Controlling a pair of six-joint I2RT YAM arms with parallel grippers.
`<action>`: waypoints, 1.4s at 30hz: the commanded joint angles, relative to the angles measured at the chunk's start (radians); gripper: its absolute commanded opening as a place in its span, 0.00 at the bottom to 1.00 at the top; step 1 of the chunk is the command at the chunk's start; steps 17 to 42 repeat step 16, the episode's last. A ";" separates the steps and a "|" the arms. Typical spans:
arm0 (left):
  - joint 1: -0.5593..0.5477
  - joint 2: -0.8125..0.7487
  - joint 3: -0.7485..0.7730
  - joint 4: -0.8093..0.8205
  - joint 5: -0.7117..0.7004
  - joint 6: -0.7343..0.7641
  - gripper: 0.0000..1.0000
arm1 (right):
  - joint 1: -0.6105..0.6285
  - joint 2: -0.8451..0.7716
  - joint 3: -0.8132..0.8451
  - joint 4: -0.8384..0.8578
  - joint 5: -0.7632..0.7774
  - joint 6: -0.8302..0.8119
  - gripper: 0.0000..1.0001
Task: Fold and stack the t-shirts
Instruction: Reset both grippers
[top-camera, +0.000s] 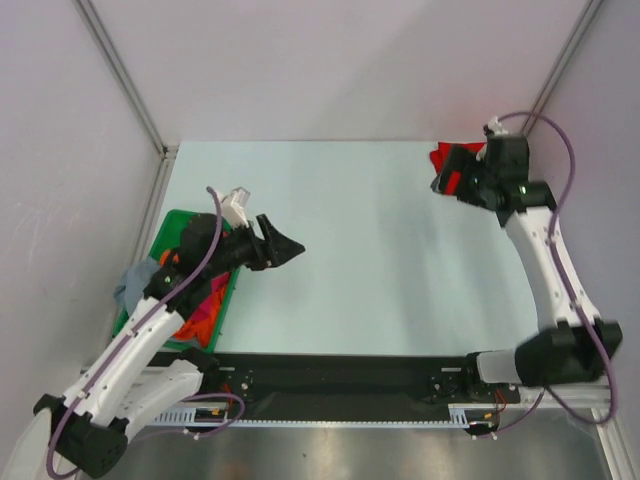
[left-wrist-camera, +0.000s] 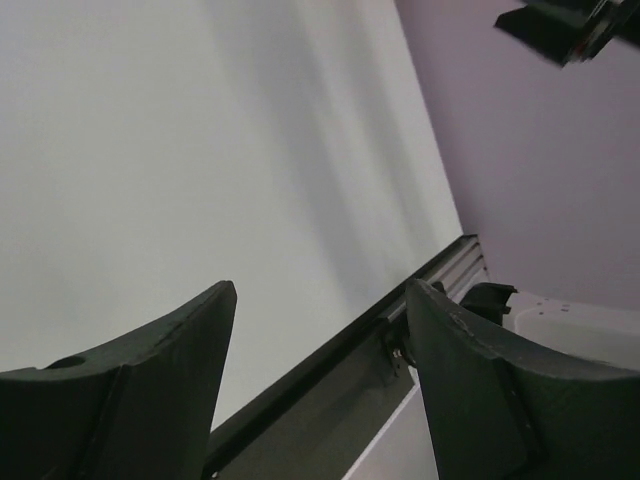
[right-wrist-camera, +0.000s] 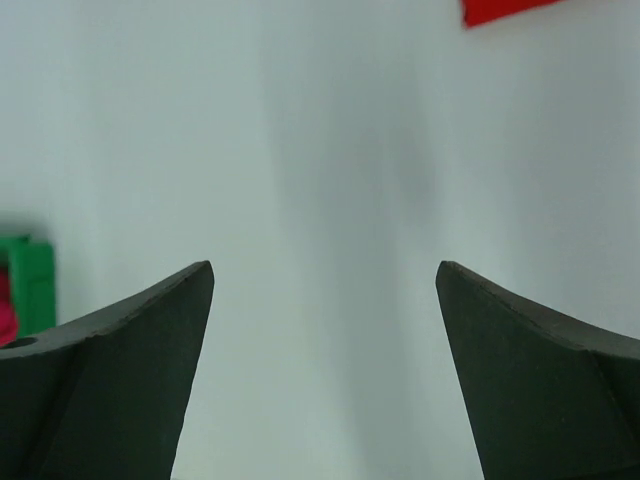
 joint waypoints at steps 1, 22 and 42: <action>-0.003 -0.168 -0.176 0.276 0.065 -0.147 0.75 | 0.001 -0.213 -0.342 0.079 -0.269 0.101 1.00; -0.008 -1.008 -0.925 0.457 0.097 -0.661 0.78 | 0.026 -1.005 -1.089 0.093 -0.460 0.438 1.00; -0.008 -1.008 -0.925 0.457 0.097 -0.661 0.78 | 0.026 -1.005 -1.089 0.093 -0.460 0.438 1.00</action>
